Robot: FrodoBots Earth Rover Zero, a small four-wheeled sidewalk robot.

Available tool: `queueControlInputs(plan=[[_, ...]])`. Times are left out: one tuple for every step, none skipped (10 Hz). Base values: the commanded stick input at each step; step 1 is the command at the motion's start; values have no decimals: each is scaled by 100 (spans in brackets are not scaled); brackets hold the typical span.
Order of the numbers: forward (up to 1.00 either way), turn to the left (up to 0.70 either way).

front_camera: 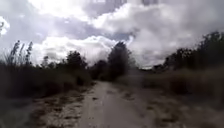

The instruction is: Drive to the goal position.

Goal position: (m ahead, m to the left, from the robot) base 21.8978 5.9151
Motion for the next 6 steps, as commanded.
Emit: queueControlInputs(plan=[[59, 1], [59, 1], [59, 1], [59, 1], [59, 1], [59, 1]])
